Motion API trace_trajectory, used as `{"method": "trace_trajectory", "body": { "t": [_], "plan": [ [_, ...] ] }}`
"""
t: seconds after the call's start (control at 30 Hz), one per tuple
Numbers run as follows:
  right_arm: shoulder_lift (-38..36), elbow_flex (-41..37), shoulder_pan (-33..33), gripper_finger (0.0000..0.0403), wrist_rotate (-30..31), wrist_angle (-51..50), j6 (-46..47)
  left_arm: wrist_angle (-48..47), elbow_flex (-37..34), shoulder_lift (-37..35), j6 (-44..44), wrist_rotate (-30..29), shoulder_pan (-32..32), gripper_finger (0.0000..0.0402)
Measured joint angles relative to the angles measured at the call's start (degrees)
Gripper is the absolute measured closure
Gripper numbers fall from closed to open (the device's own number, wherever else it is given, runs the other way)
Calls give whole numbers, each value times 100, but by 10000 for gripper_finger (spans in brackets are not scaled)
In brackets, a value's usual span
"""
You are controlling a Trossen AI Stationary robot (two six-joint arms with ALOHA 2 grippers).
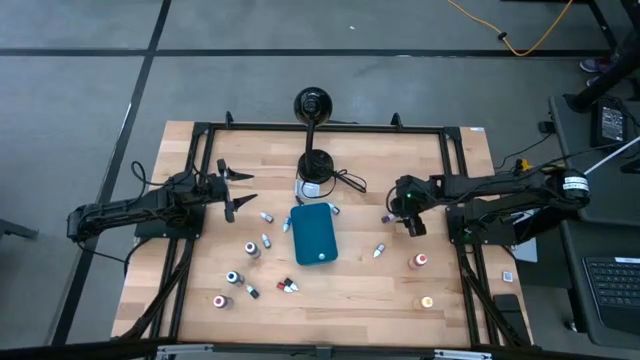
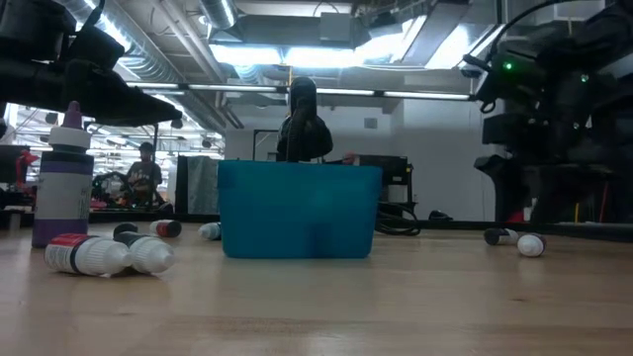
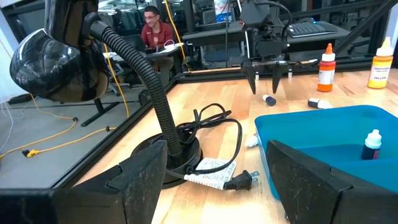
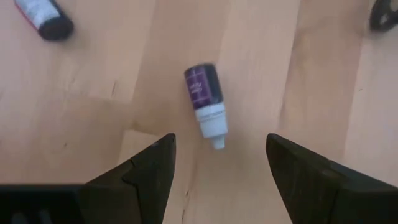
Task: Pick & Place food coloring
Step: Put the purple small food coloring bottle into the bin
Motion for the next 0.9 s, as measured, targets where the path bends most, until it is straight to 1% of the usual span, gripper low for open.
{"method": "trace_trajectory", "body": {
  "t": [0.17, 0.33, 0.57, 0.9],
  "plan": [
    [0, -228, 4, 153, -2, 336, 1, -2, 0, 0, 0, 0, 0, 132],
    [25, -257, 7, 155, -2, 459, 9, -2, 0, 0, 0, 0, 0, 132],
    [345, -247, 0, 168, -117, 649, 18, -2, 0, 0, 0, 2, 0, 132],
    [402, -249, 7, 193, -158, 808, 47, -2, 0, 0, 0, 1, 0, 132]
  ]
}}
